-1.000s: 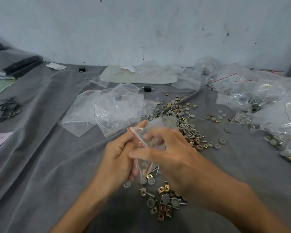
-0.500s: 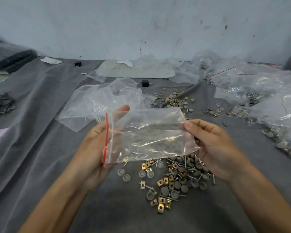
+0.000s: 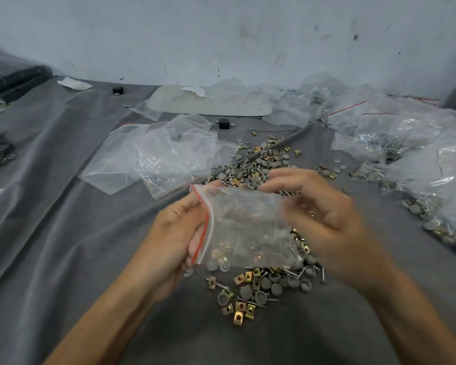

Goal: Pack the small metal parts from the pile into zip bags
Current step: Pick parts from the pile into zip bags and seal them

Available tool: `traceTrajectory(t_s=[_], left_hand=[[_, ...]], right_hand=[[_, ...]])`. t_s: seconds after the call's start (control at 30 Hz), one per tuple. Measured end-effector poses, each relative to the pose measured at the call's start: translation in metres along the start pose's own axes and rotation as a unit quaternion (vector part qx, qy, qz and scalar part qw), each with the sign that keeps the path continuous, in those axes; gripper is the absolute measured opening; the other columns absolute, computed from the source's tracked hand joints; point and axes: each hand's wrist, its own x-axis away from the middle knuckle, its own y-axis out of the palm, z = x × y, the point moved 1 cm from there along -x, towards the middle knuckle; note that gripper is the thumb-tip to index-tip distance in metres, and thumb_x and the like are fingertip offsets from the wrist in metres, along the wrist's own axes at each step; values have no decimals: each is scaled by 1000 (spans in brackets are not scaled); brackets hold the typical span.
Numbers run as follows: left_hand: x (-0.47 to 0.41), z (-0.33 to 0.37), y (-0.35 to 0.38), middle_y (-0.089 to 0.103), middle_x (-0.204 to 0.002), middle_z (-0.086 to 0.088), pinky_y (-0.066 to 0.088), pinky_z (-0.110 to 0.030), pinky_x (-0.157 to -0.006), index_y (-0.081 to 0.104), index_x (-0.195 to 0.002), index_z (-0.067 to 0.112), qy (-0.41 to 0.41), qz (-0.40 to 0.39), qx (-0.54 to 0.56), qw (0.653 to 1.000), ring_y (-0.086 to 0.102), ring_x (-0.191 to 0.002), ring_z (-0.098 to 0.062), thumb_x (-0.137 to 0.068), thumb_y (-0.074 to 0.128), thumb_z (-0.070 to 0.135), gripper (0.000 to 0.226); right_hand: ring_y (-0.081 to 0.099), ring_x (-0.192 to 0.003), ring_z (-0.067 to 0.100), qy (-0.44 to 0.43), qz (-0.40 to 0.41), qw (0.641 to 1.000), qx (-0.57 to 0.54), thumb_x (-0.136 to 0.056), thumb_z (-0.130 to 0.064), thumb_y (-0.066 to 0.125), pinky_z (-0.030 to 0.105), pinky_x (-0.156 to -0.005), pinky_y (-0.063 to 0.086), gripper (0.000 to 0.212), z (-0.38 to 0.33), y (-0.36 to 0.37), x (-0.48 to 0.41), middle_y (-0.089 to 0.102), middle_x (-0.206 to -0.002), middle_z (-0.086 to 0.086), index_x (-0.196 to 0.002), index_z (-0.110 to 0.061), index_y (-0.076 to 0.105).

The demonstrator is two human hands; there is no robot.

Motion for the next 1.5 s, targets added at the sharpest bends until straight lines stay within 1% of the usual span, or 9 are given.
traceTrajectory(t_s=[0.17,0.27,0.4,0.57,0.7,0.9,1.03,1.2,1.5], left_hand=[[3,-2,25,52,-99,-53,44,-73,-74,67,-128,33,14,-40,-53,998,49,-79,-72,-104,52,29,29],[1,-1,18,49,-48,-21,39,-27,-42,71,-119,36,57,-22,-121,991,44,-35,-28,-108,46,19,32],[-2,4,1,55,-42,0,39,-20,-39,58,-128,51,127,36,-357,925,48,-34,-7,-104,48,27,36],[4,10,2,46,-47,1,34,-20,-38,66,-123,46,41,-52,-149,987,40,-40,-10,-87,71,35,38],[4,13,7,37,-47,2,28,-19,-38,65,-132,28,12,-102,-24,994,33,-39,-9,-89,60,27,43],[3,10,7,61,-60,-2,40,-22,-44,60,-127,50,49,-84,-165,981,49,-47,-11,-96,35,63,42],[4,1,-8,67,-75,9,45,-24,-57,67,-97,42,151,-23,-439,885,58,-60,-3,-95,60,48,9],[23,-25,6,42,-106,36,46,-23,-75,43,-103,50,71,-194,-624,753,50,-90,8,-52,57,87,65],[16,-18,4,53,-94,25,39,-21,-67,60,-104,42,107,-140,-671,720,53,-91,4,-81,65,68,35]], right_hand=[[29,-141,10,-88,-156,963,204,-88,-4,51,22,-111,29,50,-36,20,0,35,-156,-7,-121,-36,68],[31,-134,11,-46,-184,946,263,-98,-18,56,25,-106,30,21,-42,7,-6,43,-143,-12,-109,-33,65],[44,-106,0,-11,-213,923,321,-96,-42,57,21,-85,34,15,-39,-9,-6,52,-111,-22,-111,-40,54],[54,-92,-9,-38,-168,960,222,-83,-56,65,11,-75,43,26,-42,-2,-2,60,-94,-23,-96,-36,58],[65,-96,2,-38,-63,996,57,-78,-50,75,15,-83,50,48,-39,-4,-4,69,-95,-15,-119,-39,55],[73,-97,14,10,-40,998,-50,-73,-43,80,30,-88,60,55,-24,-24,-6,76,-102,-5,-124,-27,65],[71,-98,18,0,15,999,28,-74,-43,81,42,-93,57,47,-3,-47,-1,75,-102,-1,-119,-35,69],[60,-102,1,57,-10,995,83,-68,-50,77,23,-95,49,45,25,-39,5,64,-111,-7,-112,-45,68],[59,-103,2,63,-45,994,72,-69,-53,75,22,-90,50,51,40,-26,10,63,-111,-12,-118,-43,69]])
